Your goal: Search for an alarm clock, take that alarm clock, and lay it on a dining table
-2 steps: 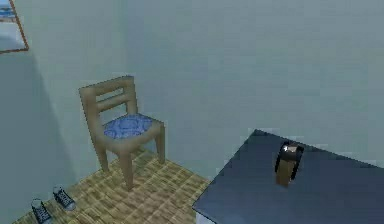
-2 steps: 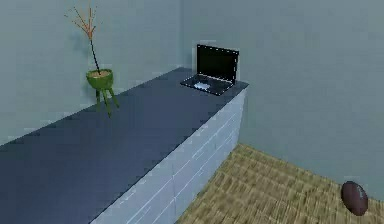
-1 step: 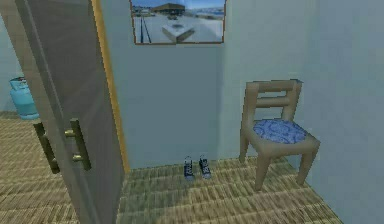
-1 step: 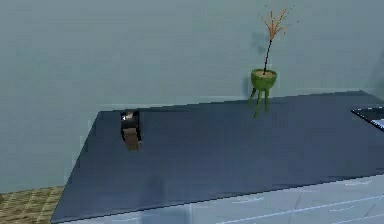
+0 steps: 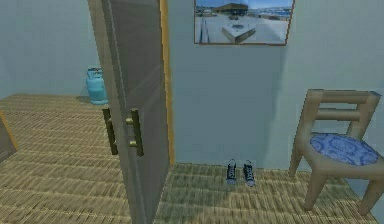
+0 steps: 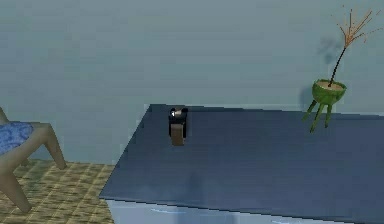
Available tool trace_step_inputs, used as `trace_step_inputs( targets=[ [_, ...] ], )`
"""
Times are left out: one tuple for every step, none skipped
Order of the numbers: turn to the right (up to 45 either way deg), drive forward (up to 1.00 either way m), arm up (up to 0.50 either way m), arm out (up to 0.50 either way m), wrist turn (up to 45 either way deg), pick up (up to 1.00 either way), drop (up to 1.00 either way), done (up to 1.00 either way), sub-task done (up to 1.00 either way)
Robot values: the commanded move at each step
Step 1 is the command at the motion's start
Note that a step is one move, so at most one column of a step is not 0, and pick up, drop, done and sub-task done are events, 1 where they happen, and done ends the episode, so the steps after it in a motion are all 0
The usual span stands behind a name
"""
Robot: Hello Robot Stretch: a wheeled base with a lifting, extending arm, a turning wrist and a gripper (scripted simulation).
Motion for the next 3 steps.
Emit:
trace_step_inputs(
  targets=[
    [0.0, 0.00, 0.50, 0.00, 0.0, 0.00, 0.00, 0.00, 0.00],
    [0.0, 0.00, 0.34, 0.00, 0.0, 0.00, 0.00, 0.00, 0.00],
    [0.0, 0.00, 0.00, 0.50, 0.0, 0.00, 0.00, 0.00, 0.00]
  ],
)
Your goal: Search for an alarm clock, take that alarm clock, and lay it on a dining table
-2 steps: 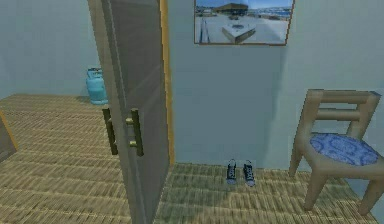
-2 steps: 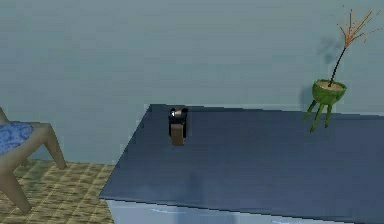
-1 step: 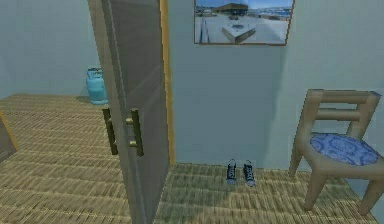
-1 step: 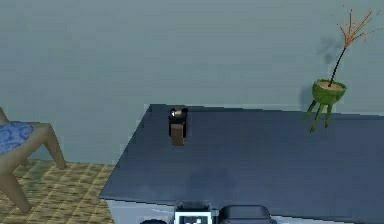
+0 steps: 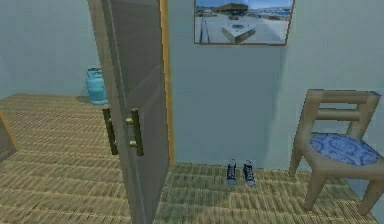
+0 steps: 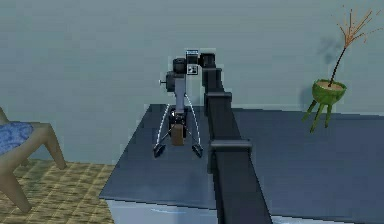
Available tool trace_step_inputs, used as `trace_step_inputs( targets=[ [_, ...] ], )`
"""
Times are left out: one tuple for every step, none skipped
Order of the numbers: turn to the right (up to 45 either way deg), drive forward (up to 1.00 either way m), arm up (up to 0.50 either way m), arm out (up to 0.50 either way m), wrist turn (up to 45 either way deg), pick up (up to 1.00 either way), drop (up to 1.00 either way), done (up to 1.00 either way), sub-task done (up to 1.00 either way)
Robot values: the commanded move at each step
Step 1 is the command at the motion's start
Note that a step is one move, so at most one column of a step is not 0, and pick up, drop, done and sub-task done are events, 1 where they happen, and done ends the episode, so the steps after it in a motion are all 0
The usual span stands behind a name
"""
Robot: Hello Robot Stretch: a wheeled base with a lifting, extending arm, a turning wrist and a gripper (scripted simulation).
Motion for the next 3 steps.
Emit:
trace_step_inputs(
  targets=[
    [0.0, 0.00, 0.00, 0.00, 45.0, 0.00, 0.00, 0.00, 0.00],
    [0.0, 0.00, 0.00, 0.00, 45.0, 0.00, 0.00, 0.00, 0.00],
    [0.0, 0.00, 0.00, 0.00, 45.0, 0.00, 0.00, 0.00, 0.00]
  ],
)
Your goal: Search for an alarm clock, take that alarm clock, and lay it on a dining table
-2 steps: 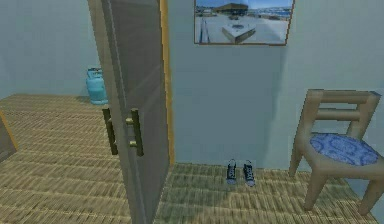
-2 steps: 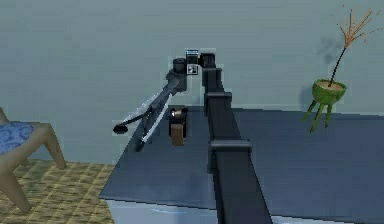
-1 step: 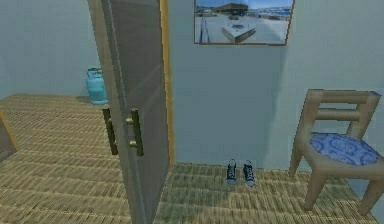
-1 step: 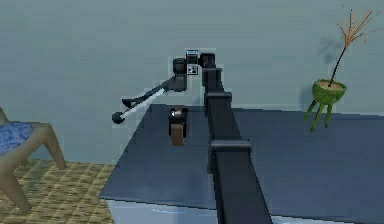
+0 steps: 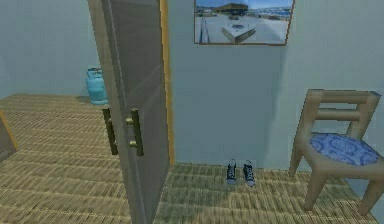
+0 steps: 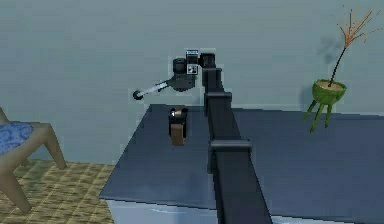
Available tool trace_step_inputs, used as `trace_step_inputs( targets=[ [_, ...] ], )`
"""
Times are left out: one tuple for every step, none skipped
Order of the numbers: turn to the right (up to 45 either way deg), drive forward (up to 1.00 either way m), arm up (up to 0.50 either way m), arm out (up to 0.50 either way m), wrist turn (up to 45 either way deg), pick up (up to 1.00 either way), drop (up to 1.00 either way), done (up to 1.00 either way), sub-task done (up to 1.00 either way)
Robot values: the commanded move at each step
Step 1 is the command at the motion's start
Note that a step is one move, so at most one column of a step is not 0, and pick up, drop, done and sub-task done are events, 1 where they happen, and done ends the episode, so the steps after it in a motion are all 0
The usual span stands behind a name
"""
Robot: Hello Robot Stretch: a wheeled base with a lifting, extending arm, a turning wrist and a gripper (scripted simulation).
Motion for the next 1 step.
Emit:
trace_step_inputs(
  targets=[
    [0.0, 0.00, 0.00, 0.00, 39.0, 0.00, 0.00, 0.00, 0.00]
  ],
)
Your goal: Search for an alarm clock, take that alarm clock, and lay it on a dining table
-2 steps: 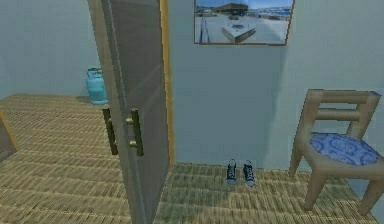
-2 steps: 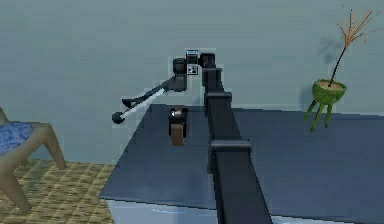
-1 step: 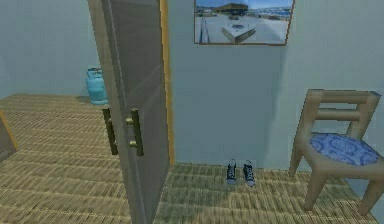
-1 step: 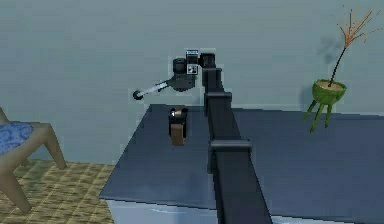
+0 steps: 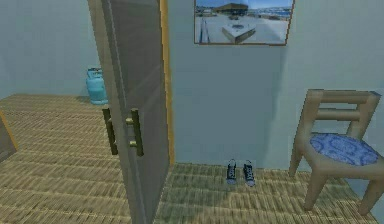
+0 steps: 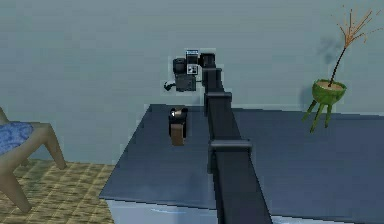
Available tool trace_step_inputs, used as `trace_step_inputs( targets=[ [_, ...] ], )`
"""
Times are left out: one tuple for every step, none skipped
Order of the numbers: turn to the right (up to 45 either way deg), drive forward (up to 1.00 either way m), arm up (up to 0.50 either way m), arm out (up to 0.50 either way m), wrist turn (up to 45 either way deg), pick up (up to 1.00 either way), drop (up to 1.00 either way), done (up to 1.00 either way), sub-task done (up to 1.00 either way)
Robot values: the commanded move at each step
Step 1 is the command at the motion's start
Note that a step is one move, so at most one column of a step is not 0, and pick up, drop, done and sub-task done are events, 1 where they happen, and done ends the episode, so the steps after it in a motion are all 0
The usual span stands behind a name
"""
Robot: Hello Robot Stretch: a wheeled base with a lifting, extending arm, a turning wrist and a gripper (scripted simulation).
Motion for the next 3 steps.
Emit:
trace_step_inputs(
  targets=[
    [0.0, 0.00, -0.30, 0.00, 0.0, 0.00, 0.00, 0.00, 0.00],
    [0.0, 0.00, 0.00, 0.00, 0.0, 1.00, 0.00, 0.00, 0.00],
    [0.0, 0.00, 0.10, 0.00, 0.0, 0.00, 0.00, 0.00, 0.00]
  ],
)
